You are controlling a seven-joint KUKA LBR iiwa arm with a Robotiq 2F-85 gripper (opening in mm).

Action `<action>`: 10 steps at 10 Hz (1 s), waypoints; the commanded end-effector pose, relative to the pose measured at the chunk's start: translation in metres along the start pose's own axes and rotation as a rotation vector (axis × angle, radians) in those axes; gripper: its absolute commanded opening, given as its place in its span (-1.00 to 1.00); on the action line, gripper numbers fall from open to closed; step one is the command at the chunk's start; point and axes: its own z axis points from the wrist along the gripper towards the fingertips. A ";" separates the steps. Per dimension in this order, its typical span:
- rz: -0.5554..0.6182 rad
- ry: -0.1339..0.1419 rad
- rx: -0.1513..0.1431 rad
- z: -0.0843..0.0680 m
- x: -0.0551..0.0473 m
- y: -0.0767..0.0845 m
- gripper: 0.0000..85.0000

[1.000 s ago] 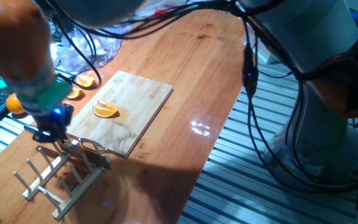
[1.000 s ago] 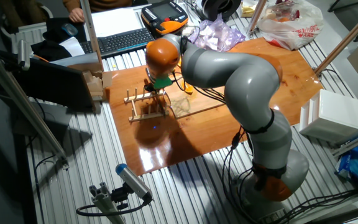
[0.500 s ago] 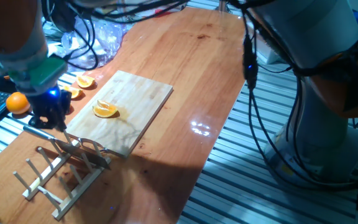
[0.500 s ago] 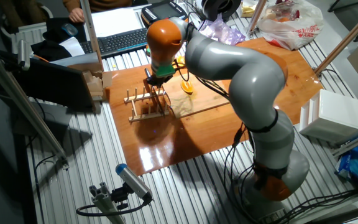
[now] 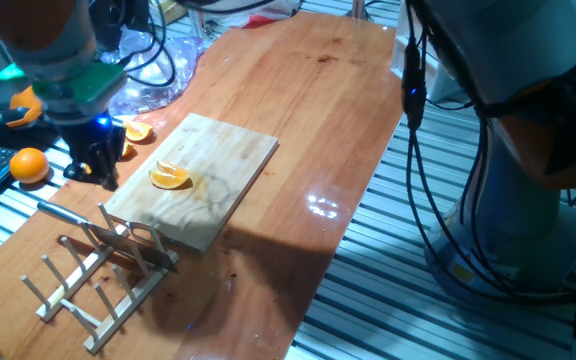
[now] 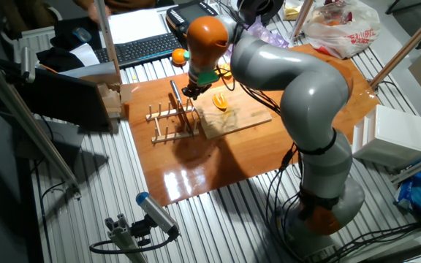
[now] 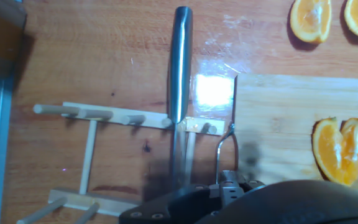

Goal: Chop the orange

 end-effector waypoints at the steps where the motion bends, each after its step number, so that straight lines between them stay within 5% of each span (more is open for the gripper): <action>1: 0.000 0.000 -0.005 -0.001 0.000 0.000 -1.00; 10: 0.003 0.034 -0.012 -0.004 0.000 0.006 -1.00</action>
